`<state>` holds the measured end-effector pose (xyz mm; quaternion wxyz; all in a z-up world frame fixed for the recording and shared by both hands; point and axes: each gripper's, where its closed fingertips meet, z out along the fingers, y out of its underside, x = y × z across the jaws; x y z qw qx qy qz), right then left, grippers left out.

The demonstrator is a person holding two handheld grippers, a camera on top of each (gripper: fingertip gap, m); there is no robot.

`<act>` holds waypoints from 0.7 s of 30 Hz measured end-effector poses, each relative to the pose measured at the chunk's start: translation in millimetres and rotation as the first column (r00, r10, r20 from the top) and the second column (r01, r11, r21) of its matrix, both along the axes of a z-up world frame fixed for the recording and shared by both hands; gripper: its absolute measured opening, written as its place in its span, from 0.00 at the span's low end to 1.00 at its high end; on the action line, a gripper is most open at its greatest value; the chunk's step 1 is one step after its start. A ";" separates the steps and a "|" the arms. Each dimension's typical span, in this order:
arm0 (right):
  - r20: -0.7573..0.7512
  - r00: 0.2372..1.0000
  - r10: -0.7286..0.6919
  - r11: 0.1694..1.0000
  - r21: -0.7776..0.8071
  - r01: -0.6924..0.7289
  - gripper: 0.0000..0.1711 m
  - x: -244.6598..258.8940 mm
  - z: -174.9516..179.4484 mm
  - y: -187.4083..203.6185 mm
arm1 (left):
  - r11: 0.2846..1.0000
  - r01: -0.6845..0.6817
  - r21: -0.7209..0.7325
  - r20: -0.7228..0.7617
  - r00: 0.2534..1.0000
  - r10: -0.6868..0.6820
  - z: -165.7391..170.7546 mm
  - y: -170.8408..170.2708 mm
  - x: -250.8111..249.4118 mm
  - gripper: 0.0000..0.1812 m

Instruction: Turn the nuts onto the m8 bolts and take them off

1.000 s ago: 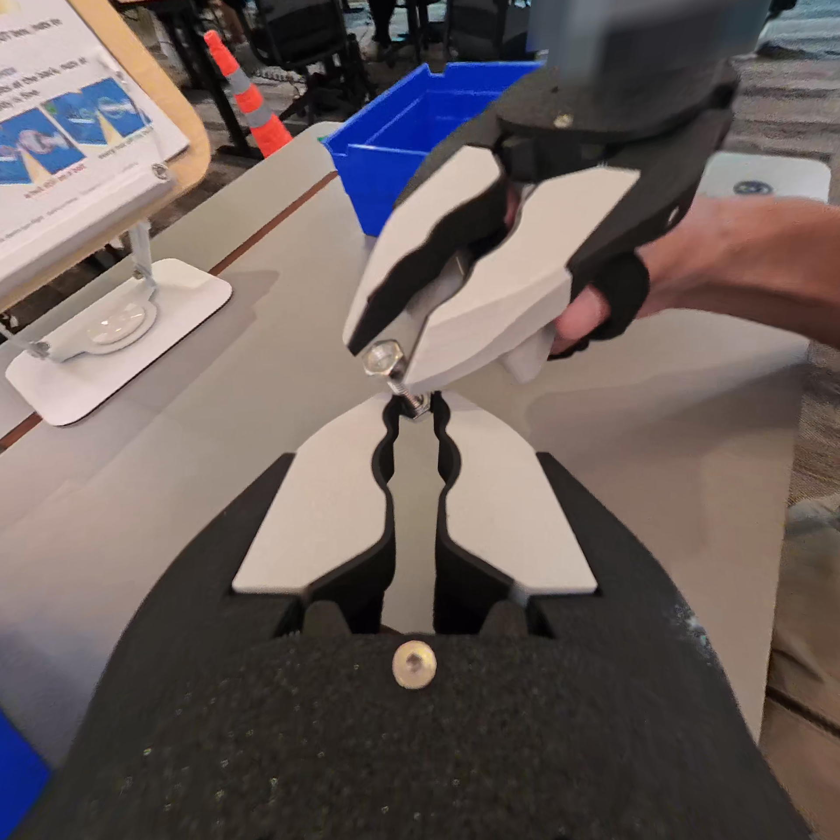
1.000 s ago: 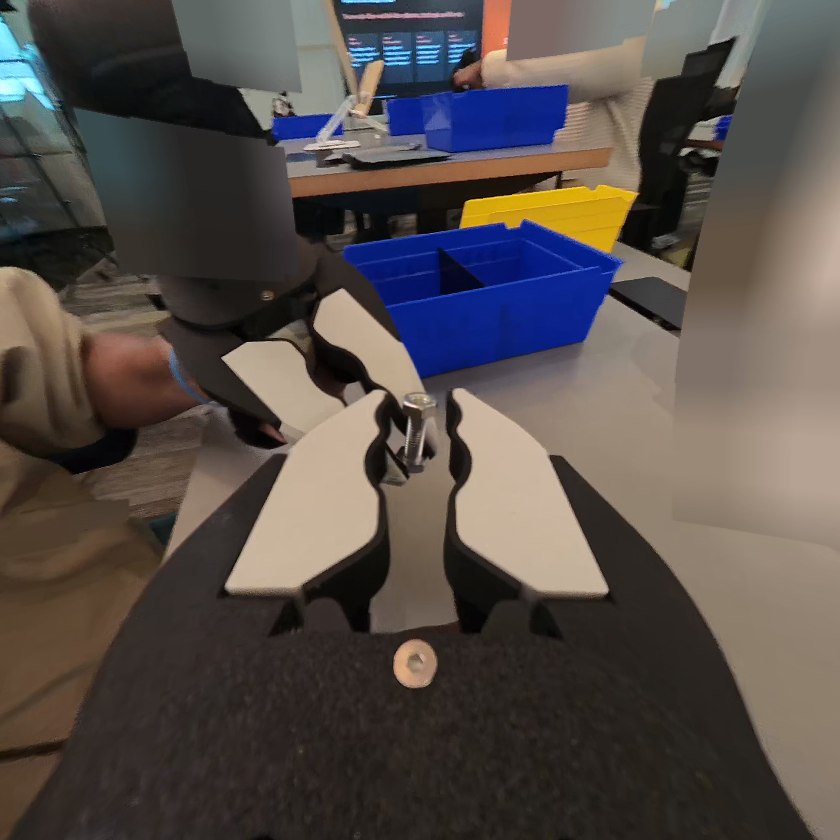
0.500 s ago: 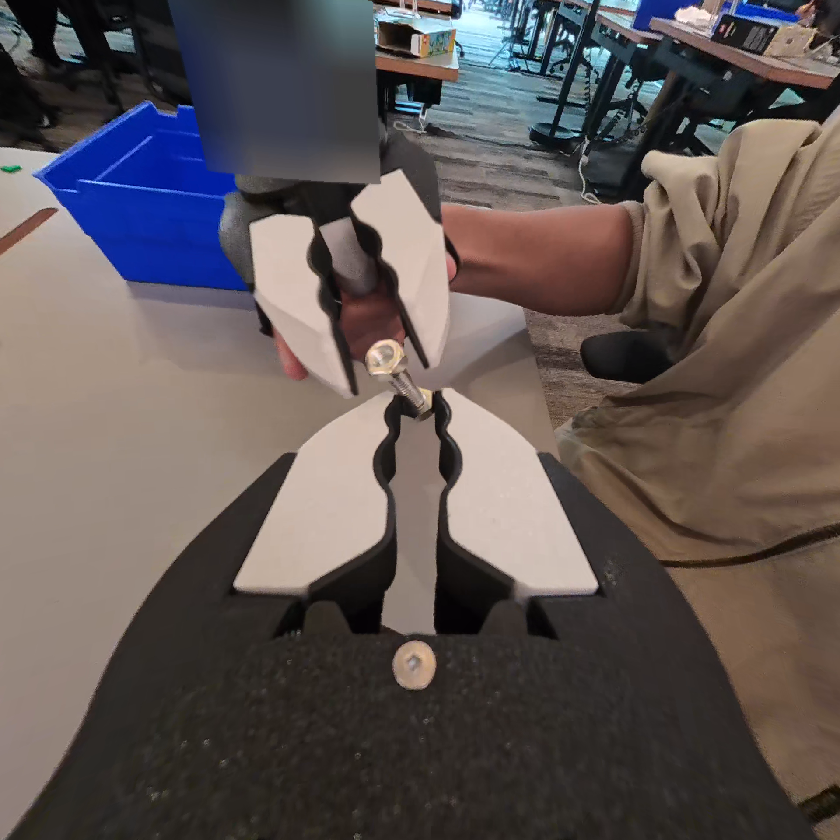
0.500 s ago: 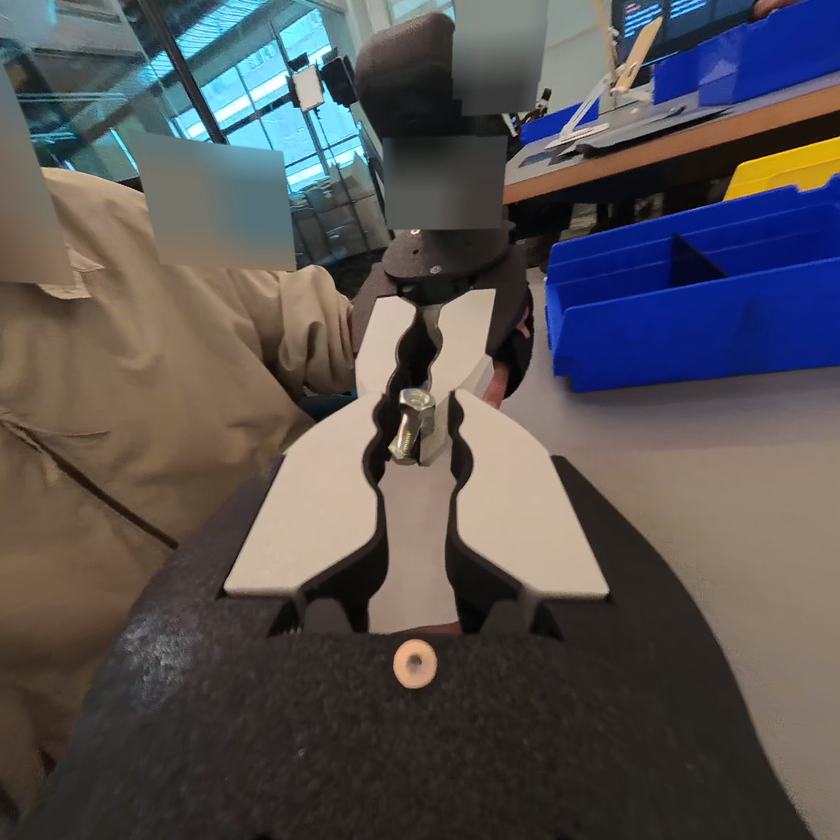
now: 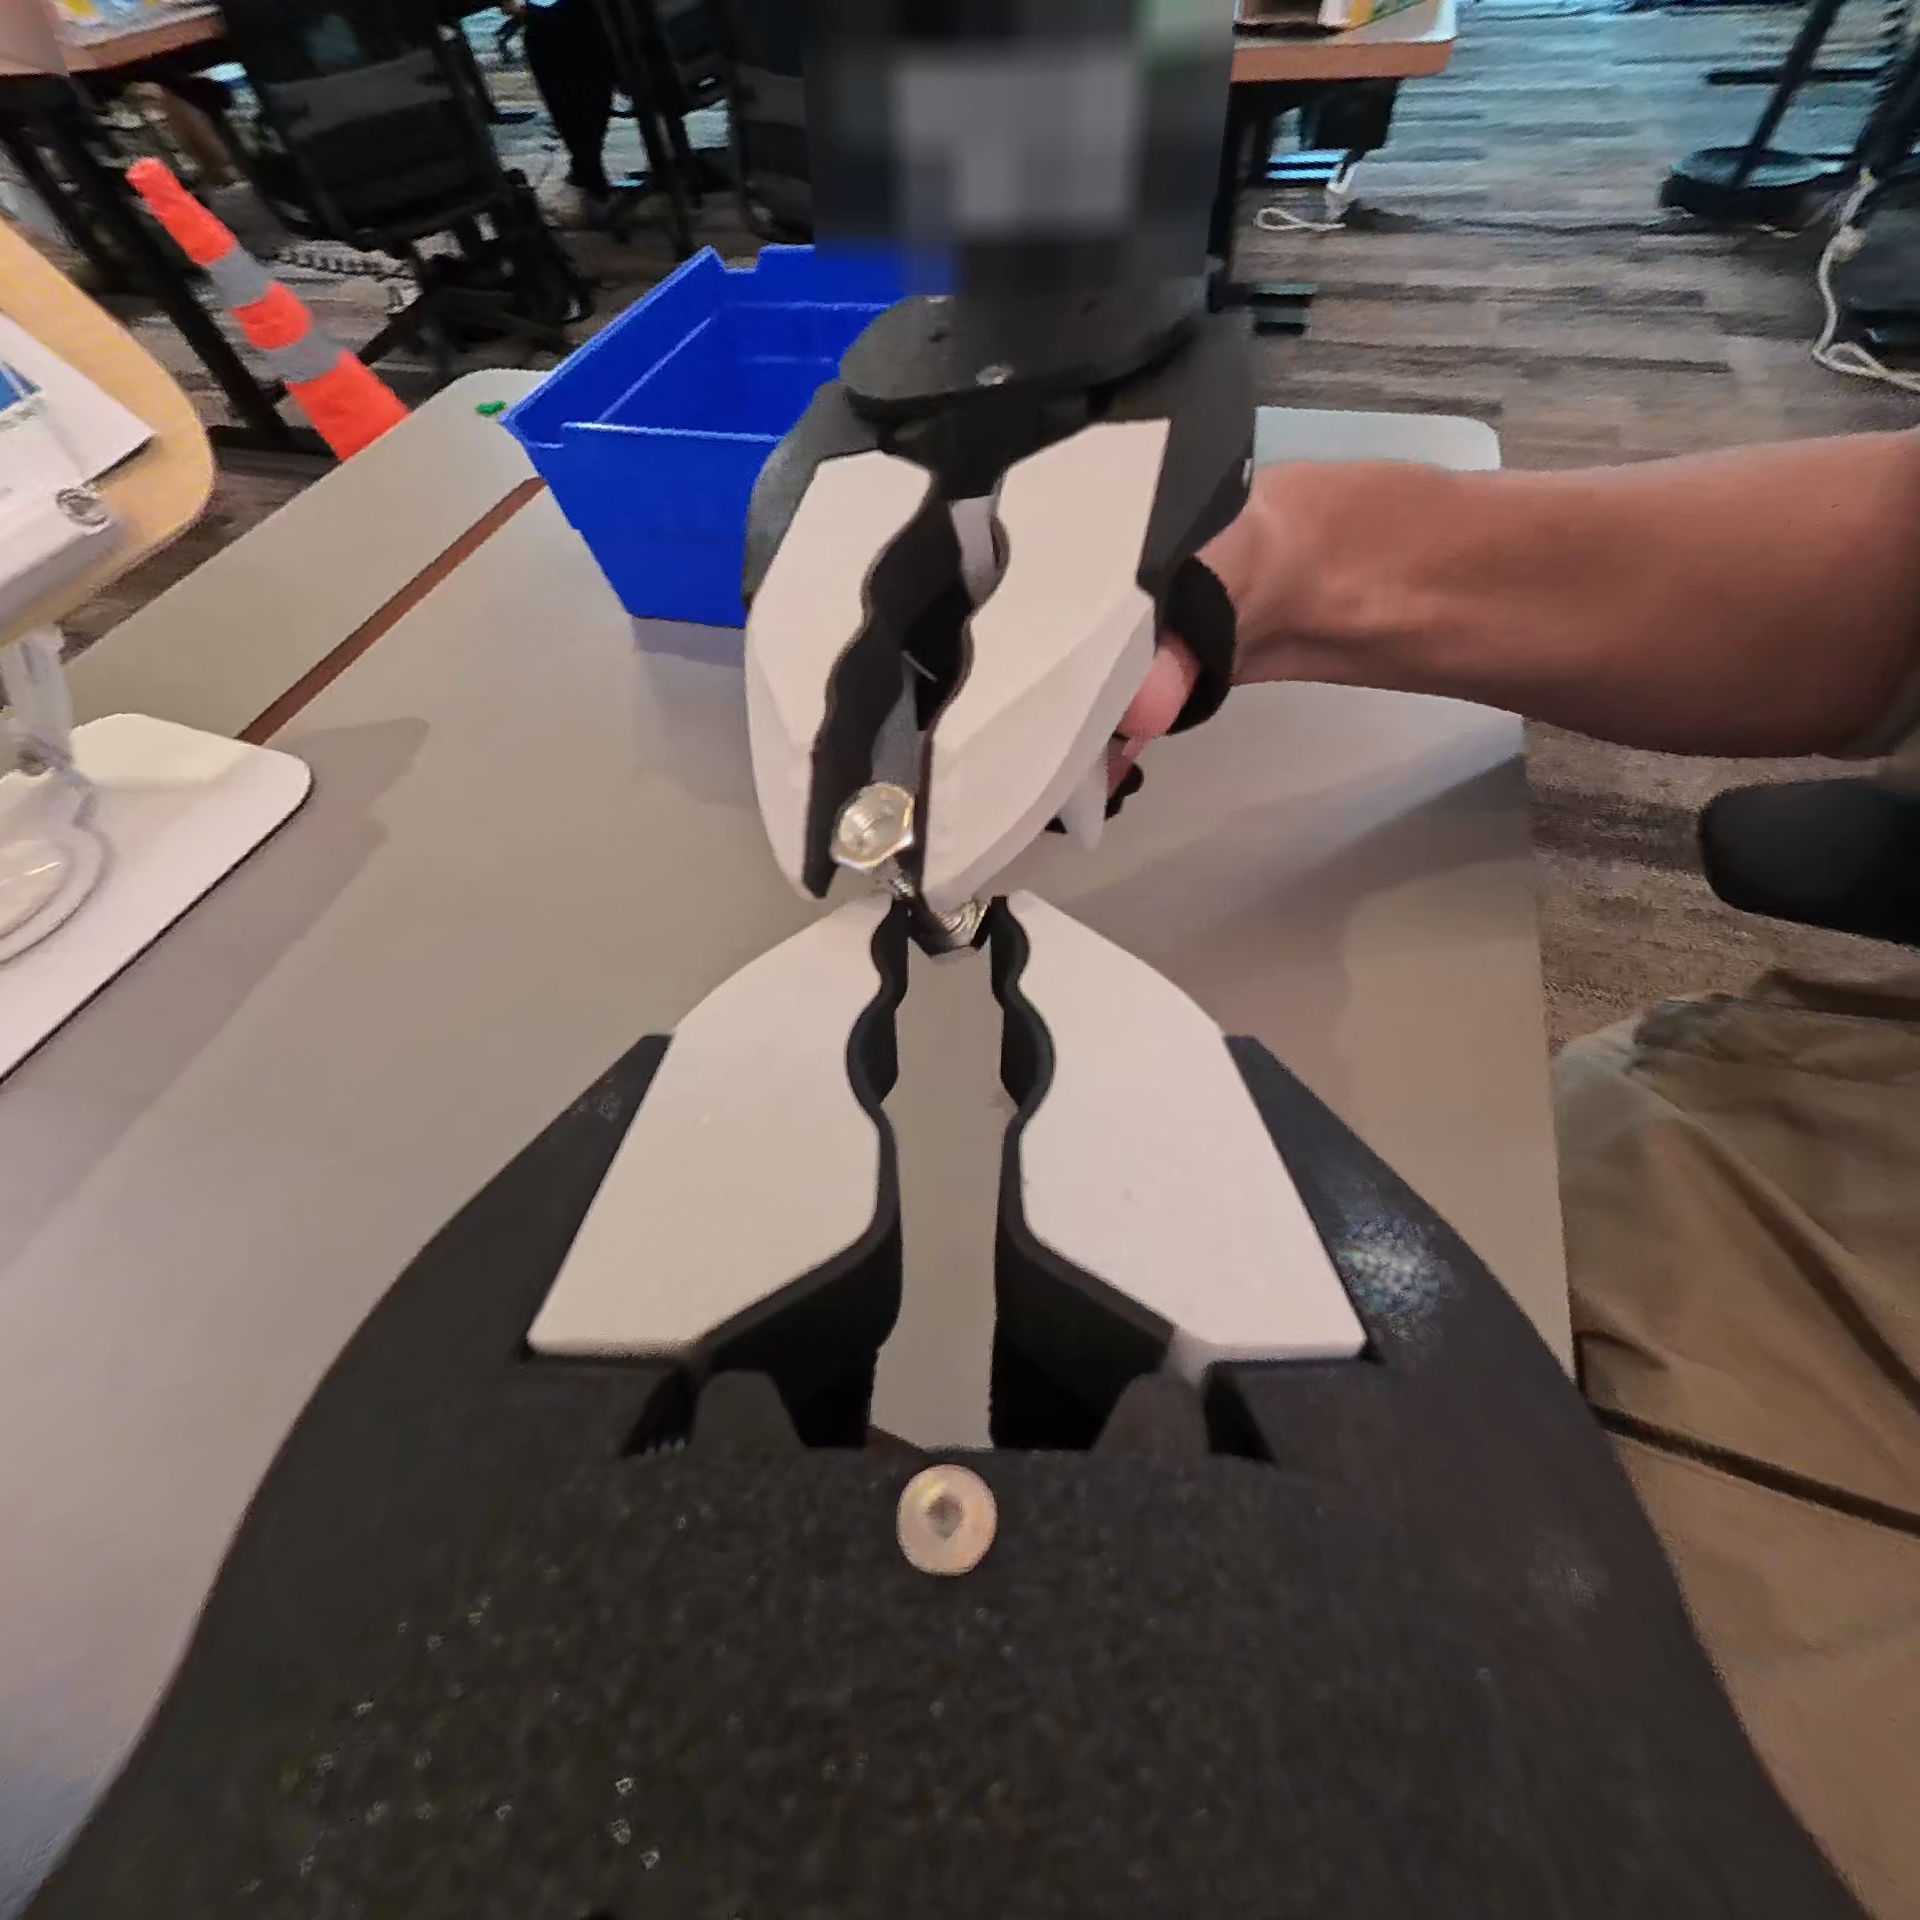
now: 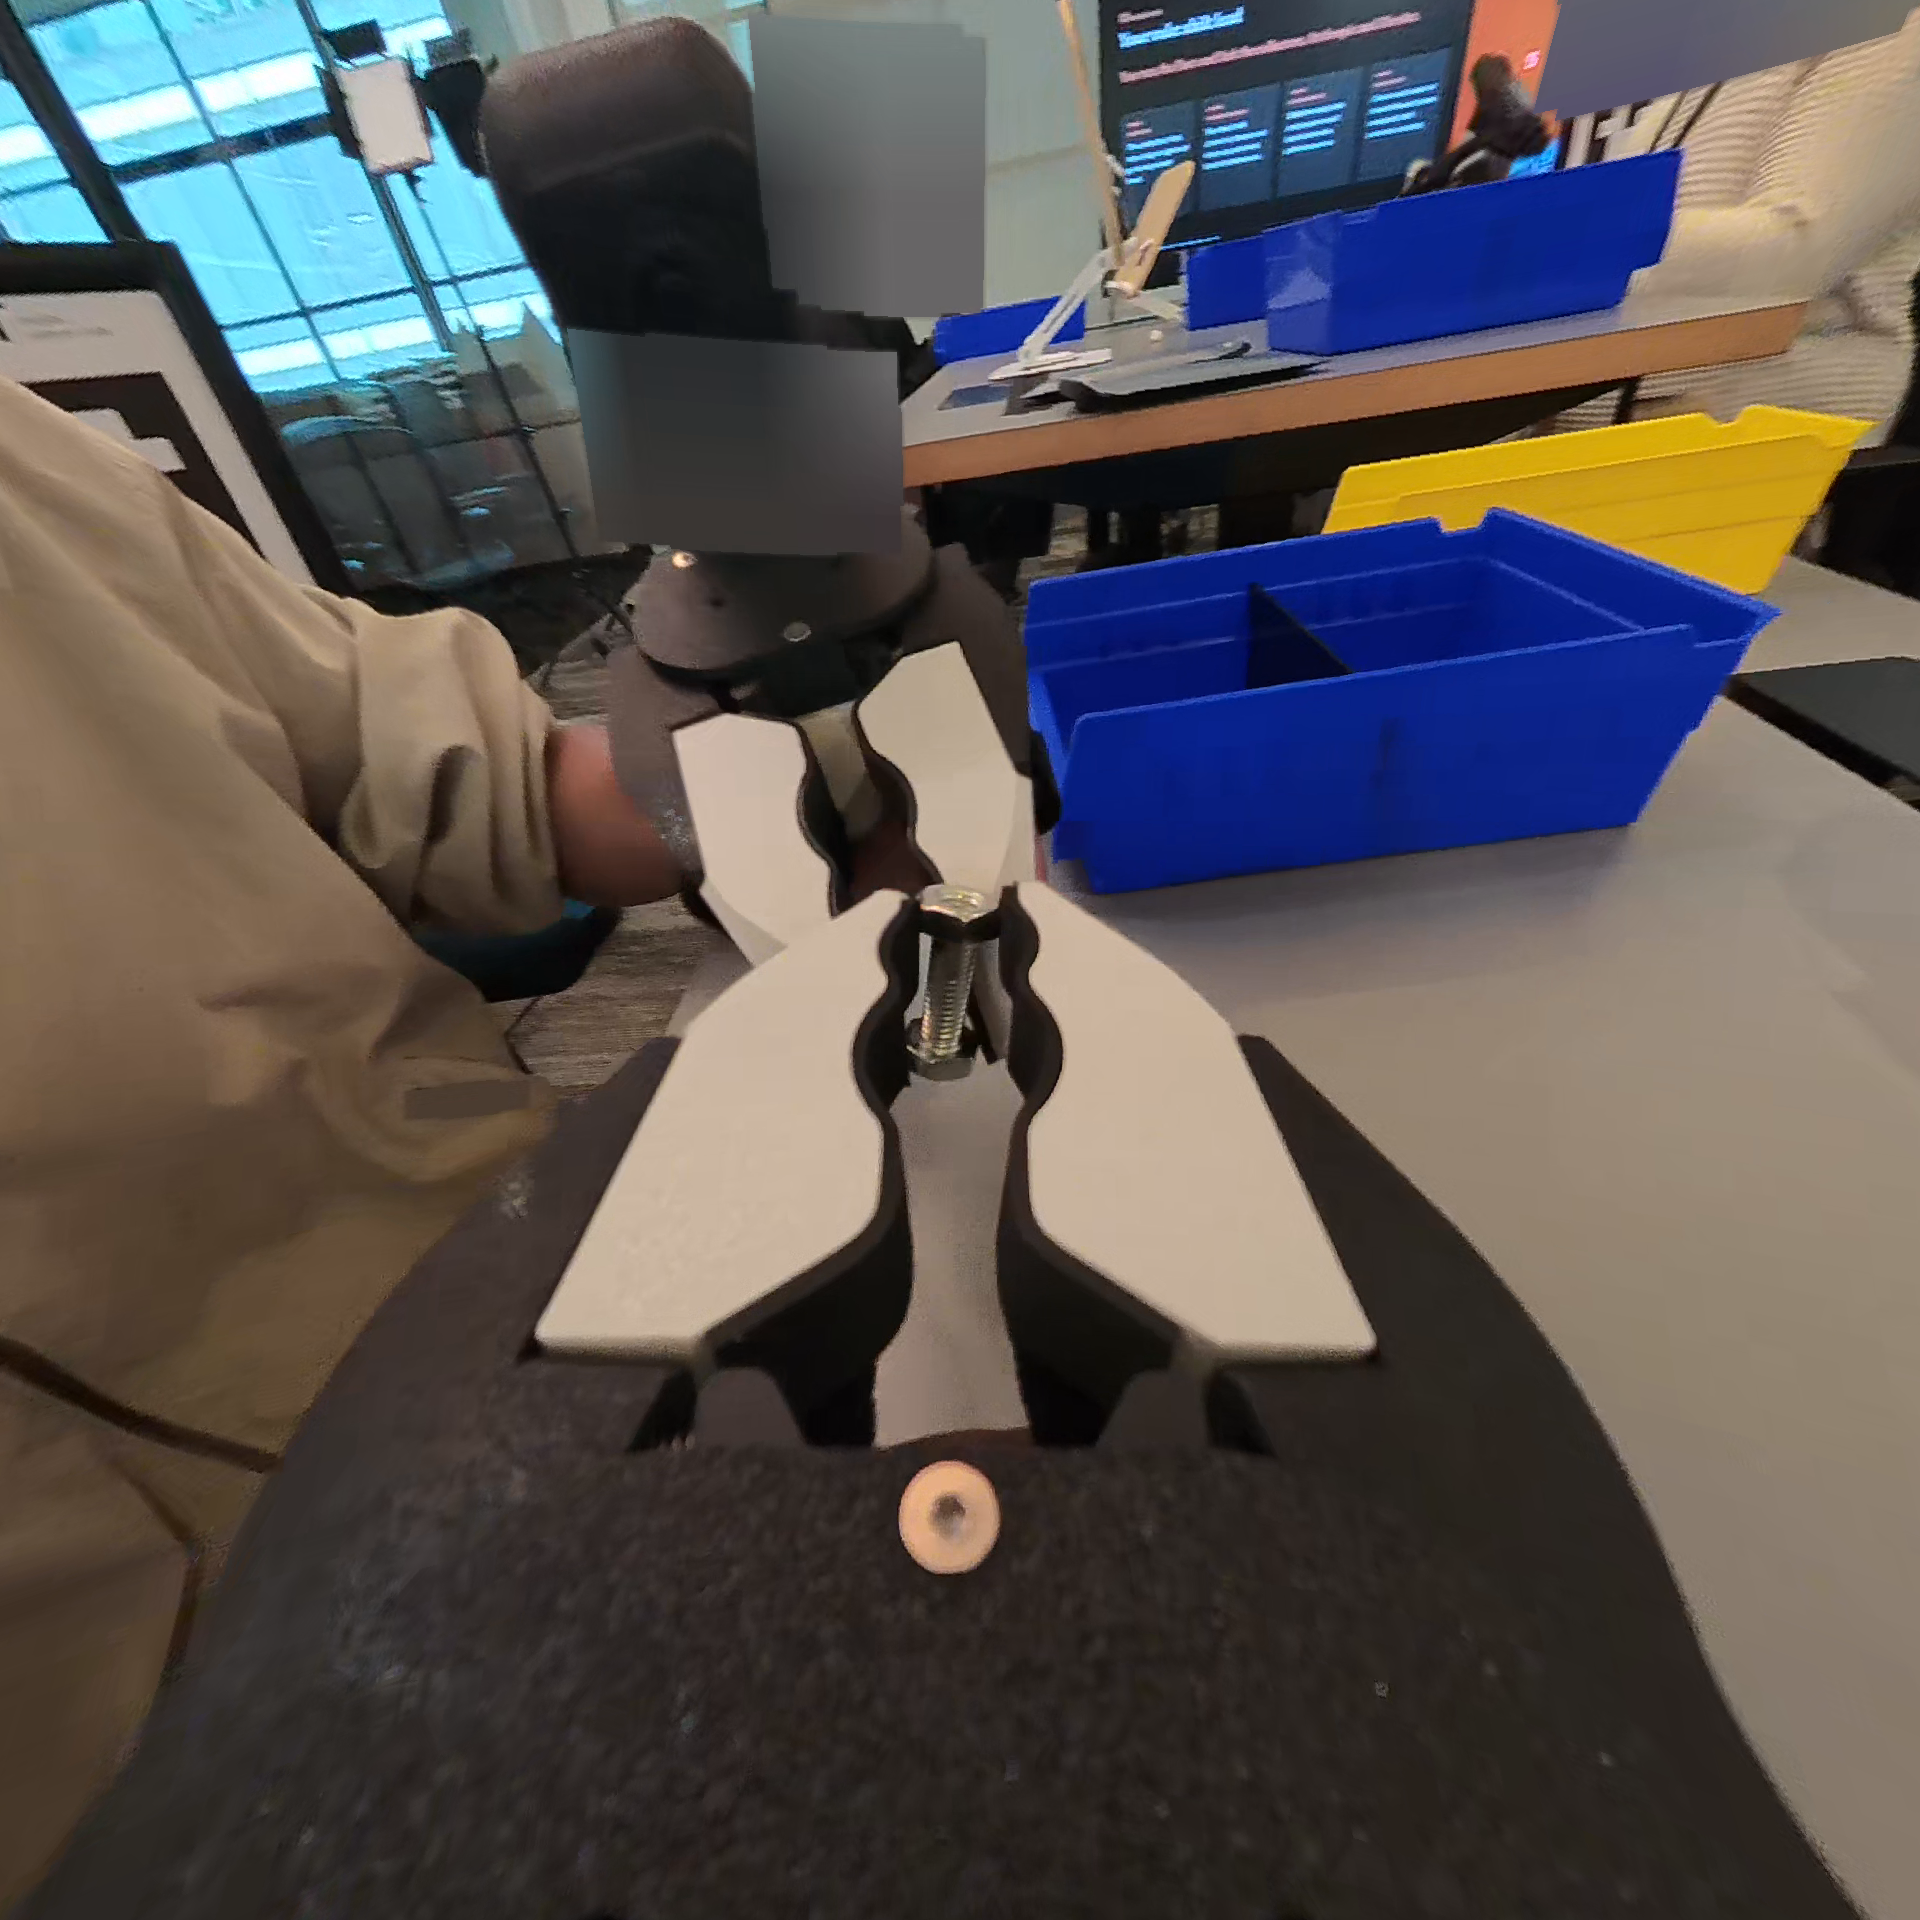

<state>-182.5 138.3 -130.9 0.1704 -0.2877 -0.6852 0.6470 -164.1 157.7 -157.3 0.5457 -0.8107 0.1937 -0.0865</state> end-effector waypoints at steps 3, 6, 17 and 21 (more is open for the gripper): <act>-0.035 0.995 -0.090 0.995 0.047 0.091 0.08 -4.0 -2.7 5.3 | 0.997 -0.077 -0.008 -0.009 0.997 0.077 -1.6 4.4 -3.5 0.08; -0.073 0.983 -0.168 0.979 0.100 0.175 0.08 -7.3 -5.2 9.3 | 0.986 -0.165 -0.014 -0.047 0.985 0.165 -4.2 8.2 -7.4 0.08; -0.056 0.973 -0.224 0.971 0.073 0.228 0.09 -4.4 -1.5 11.1 | 0.978 -0.207 0.003 -0.104 0.973 0.207 -1.4 6.9 -3.4 0.08; 0.005 0.988 -0.152 0.986 -0.072 0.152 0.11 1.0 5.4 10.2 | 0.989 -0.141 -0.035 -0.038 0.989 0.140 -1.6 3.6 3.6 0.07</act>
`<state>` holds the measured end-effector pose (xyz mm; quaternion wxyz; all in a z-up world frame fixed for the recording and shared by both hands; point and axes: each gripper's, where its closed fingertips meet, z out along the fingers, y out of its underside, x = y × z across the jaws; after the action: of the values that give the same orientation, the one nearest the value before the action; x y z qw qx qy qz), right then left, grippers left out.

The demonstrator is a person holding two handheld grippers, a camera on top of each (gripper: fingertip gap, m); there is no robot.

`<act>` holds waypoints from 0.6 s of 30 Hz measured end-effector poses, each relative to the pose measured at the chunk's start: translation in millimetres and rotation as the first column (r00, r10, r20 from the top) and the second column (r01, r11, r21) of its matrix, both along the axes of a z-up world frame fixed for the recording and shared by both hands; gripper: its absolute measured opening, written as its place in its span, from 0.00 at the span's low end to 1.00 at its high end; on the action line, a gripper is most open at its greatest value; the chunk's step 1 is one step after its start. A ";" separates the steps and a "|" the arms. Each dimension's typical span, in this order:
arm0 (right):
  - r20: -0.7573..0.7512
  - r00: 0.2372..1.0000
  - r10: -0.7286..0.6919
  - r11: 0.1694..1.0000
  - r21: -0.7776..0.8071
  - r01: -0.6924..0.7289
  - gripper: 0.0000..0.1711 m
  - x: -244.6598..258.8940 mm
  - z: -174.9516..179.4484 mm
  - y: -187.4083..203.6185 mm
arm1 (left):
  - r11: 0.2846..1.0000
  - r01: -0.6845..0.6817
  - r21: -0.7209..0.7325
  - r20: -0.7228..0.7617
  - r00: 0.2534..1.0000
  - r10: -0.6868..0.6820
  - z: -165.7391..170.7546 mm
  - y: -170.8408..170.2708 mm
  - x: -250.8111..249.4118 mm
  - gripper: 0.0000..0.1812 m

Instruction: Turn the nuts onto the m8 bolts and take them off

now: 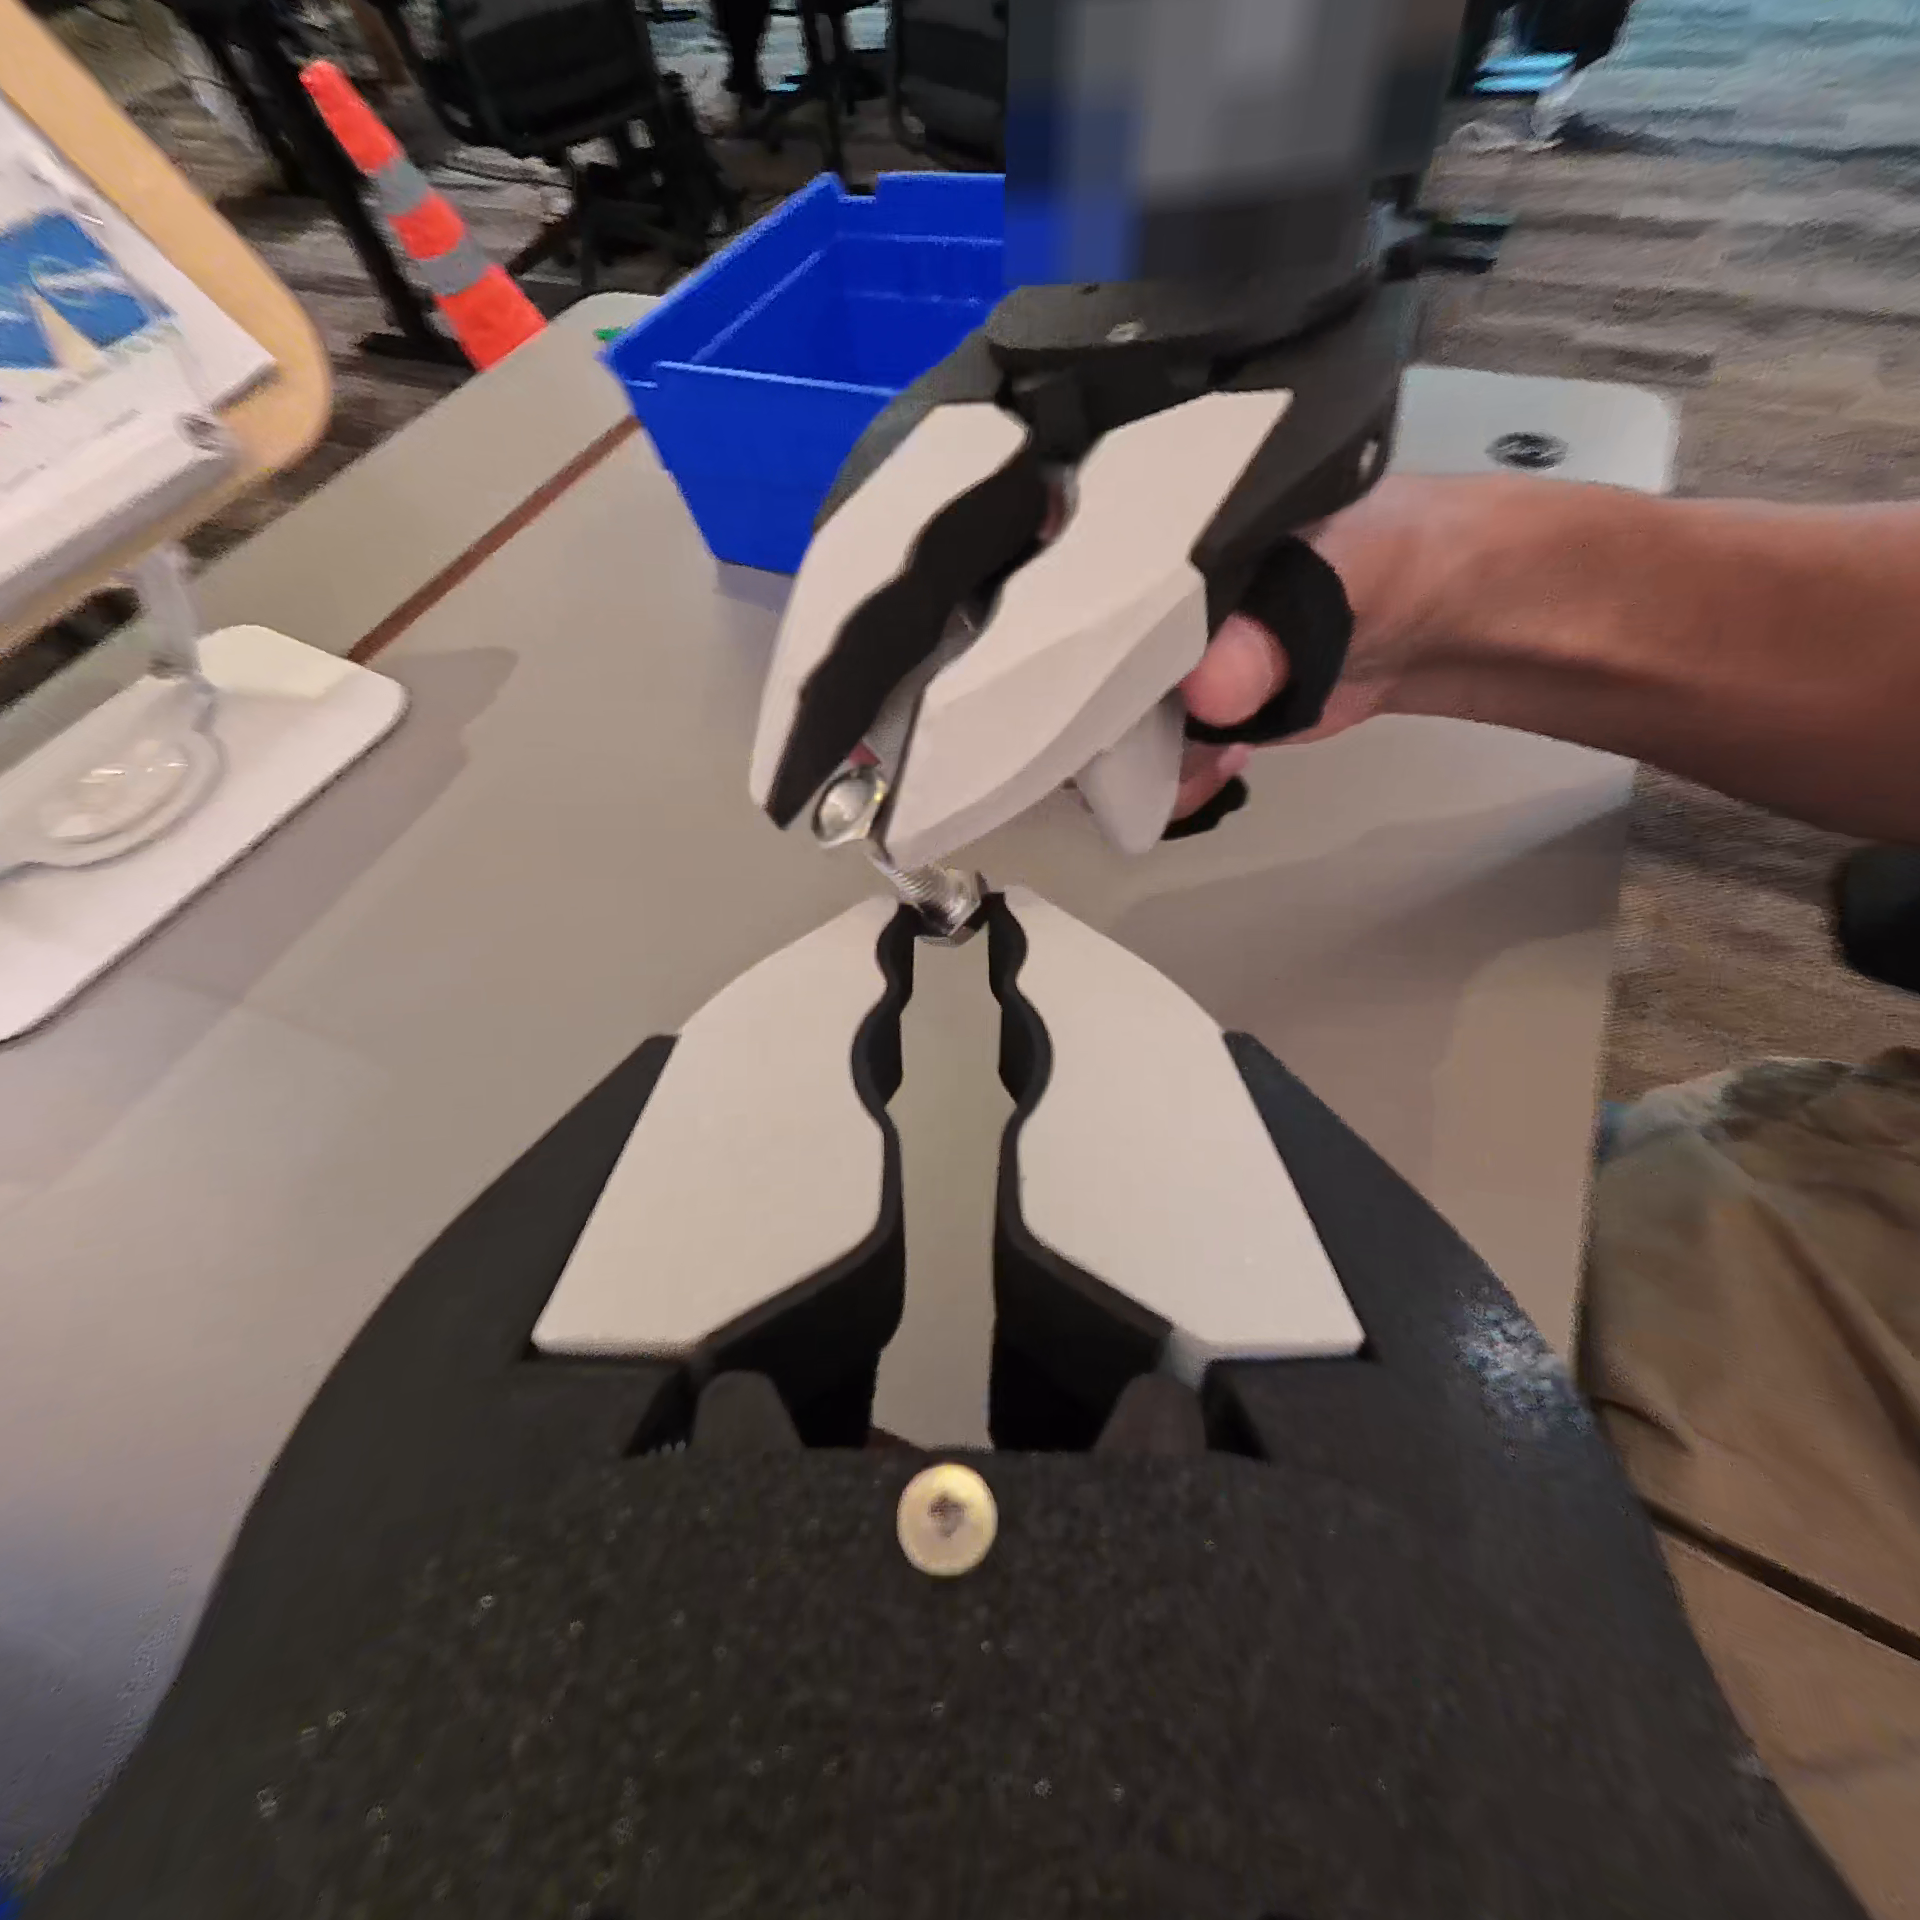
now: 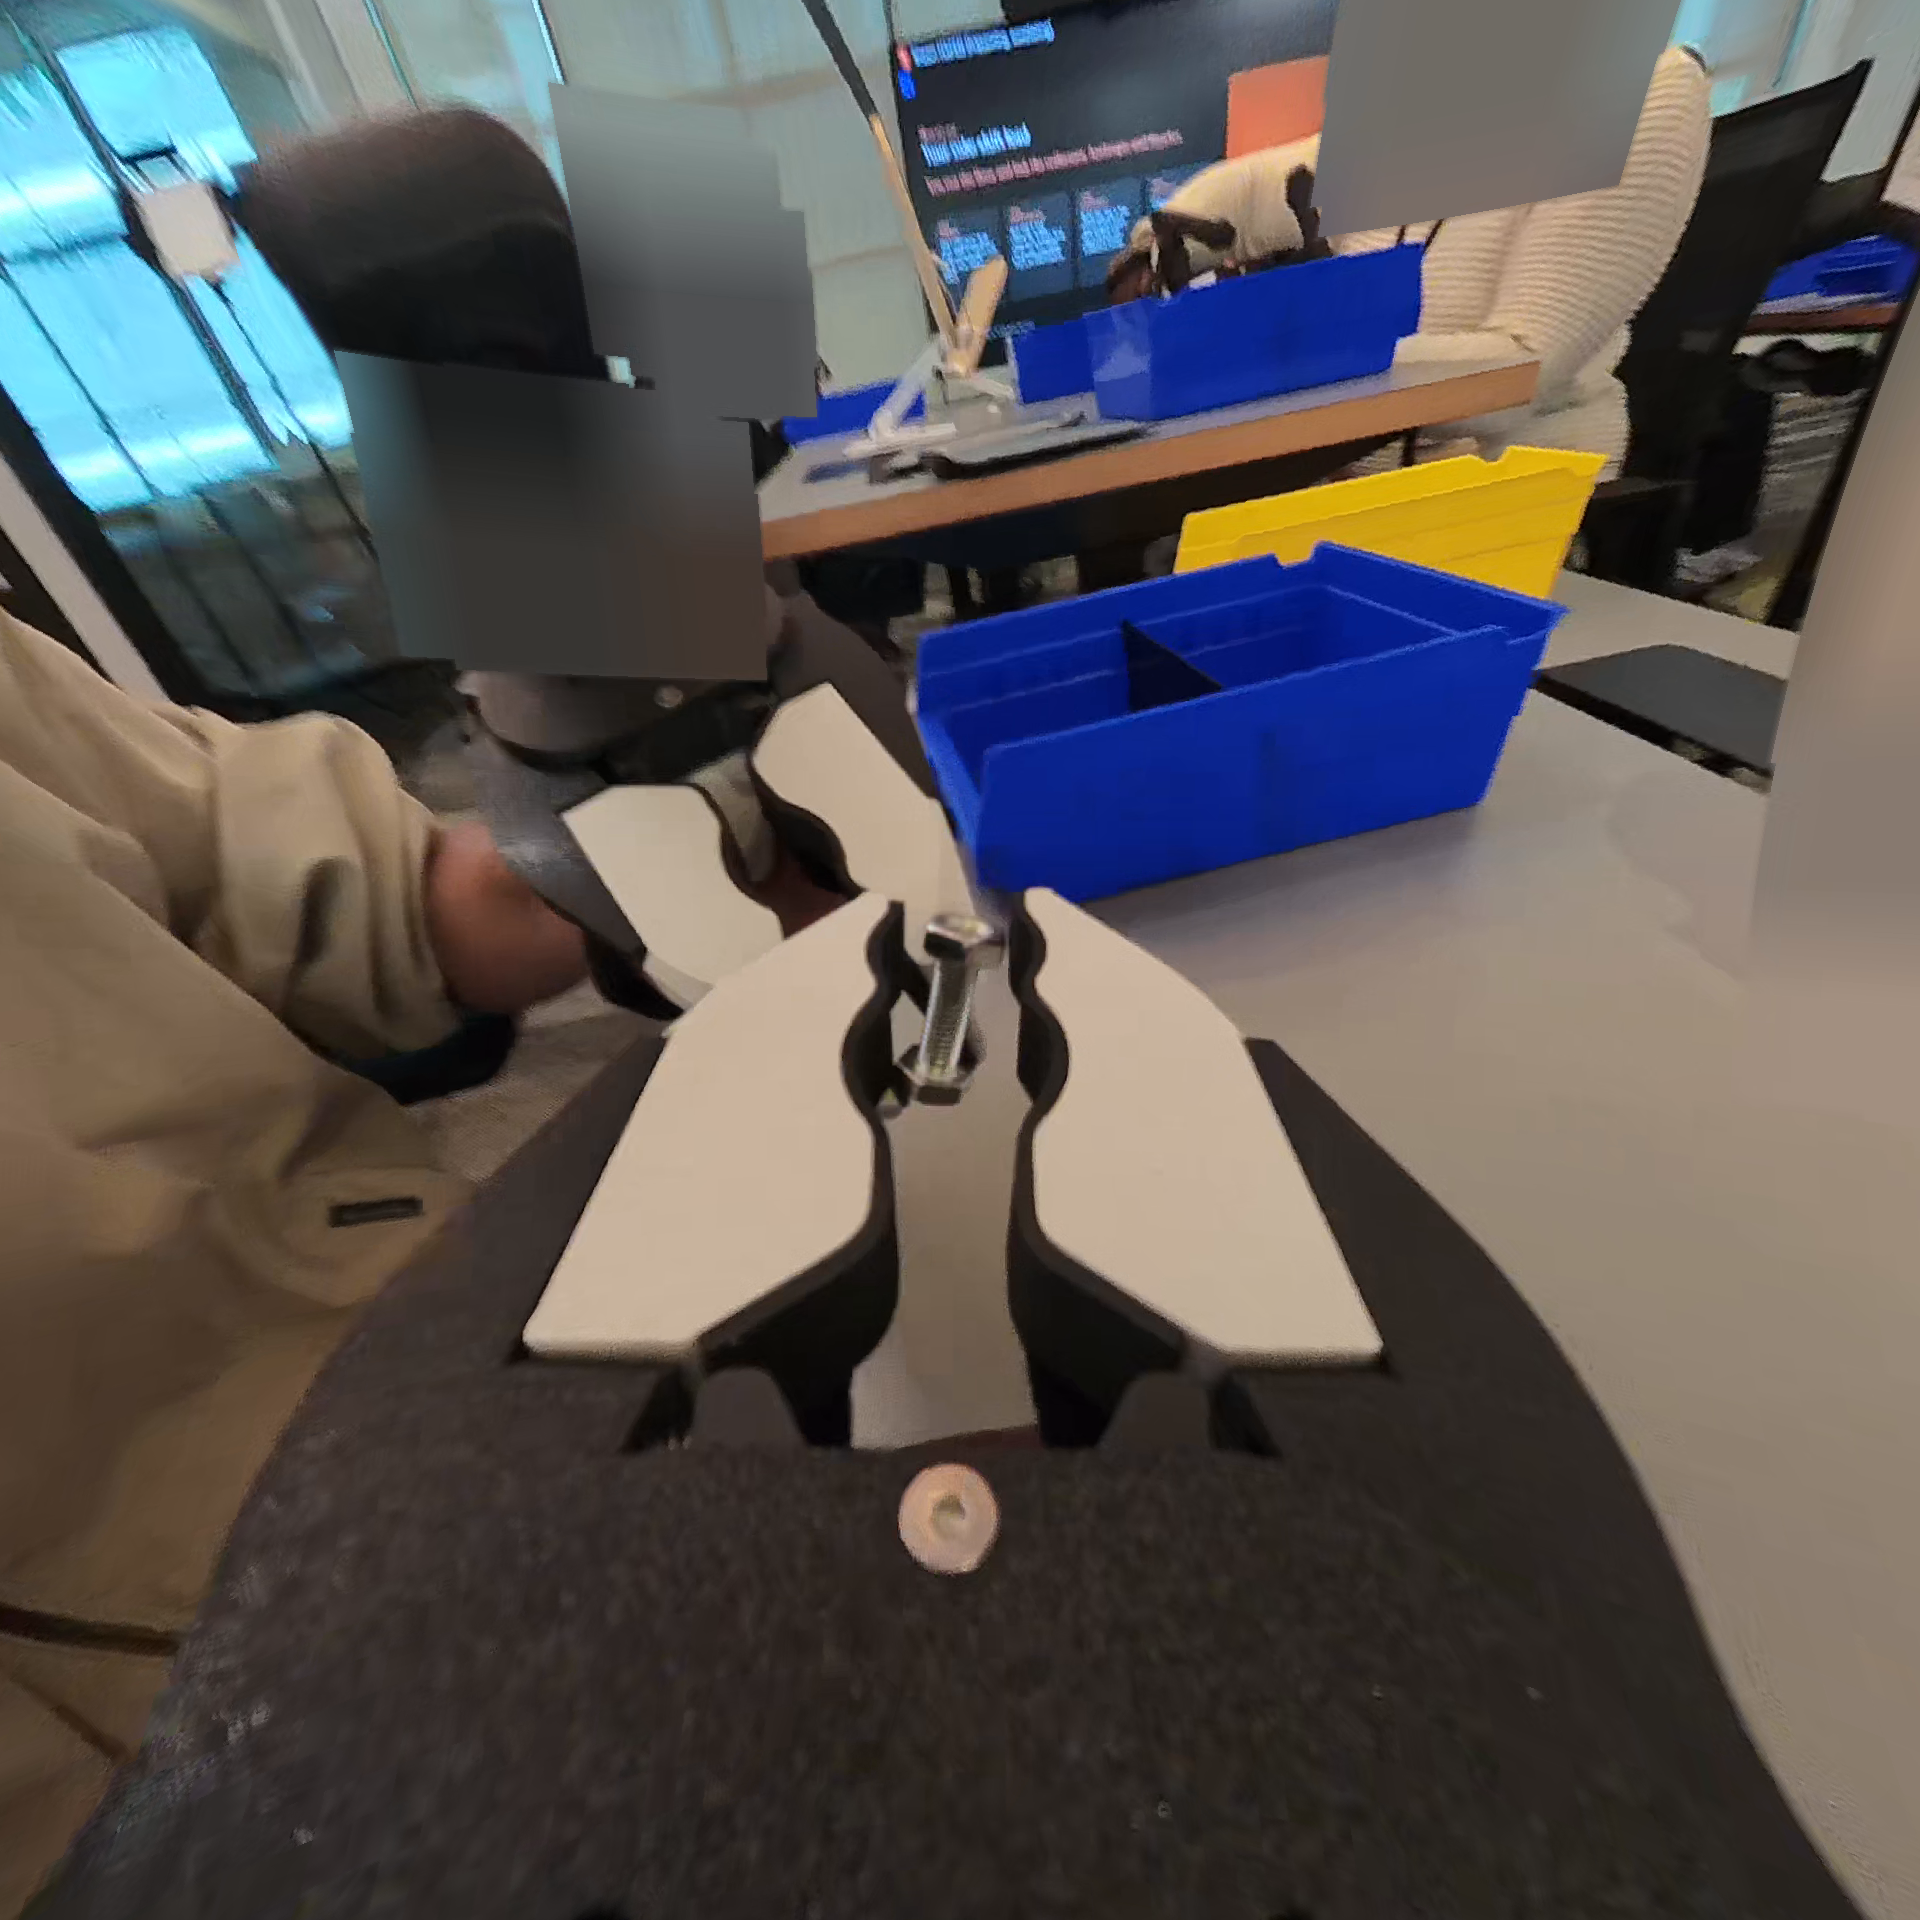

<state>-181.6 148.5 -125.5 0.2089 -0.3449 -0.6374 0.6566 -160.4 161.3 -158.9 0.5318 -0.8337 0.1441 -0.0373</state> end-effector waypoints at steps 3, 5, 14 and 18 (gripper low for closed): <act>0.020 0.998 0.060 0.987 -0.149 -0.056 0.16 4.6 9.6 4.6 | 0.999 0.048 -0.001 0.109 0.993 -0.047 4.6 -2.9 2.3 0.07; 0.040 0.995 0.090 0.972 -0.221 -0.079 0.17 6.5 12.4 9.3 | 0.997 0.077 0.007 0.164 0.983 -0.077 8.1 -5.1 3.0 0.07; 0.182 0.963 0.199 0.961 -0.229 -0.156 0.16 11.4 -9.0 -3.5 | 0.985 0.171 0.006 0.238 0.957 -0.167 9.3 -12.3 6.2 0.07; 0.156 0.974 0.166 0.975 -0.172 -0.138 0.14 11.0 -10.5 -3.8 | 0.986 0.164 0.017 0.217 0.962 -0.164 11.3 -13.4 3.7 0.07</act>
<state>-170.5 144.7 -136.0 0.0745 -0.3652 -0.6225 0.6881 -156.7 147.9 -147.5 0.5392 -0.8100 0.1534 -0.1720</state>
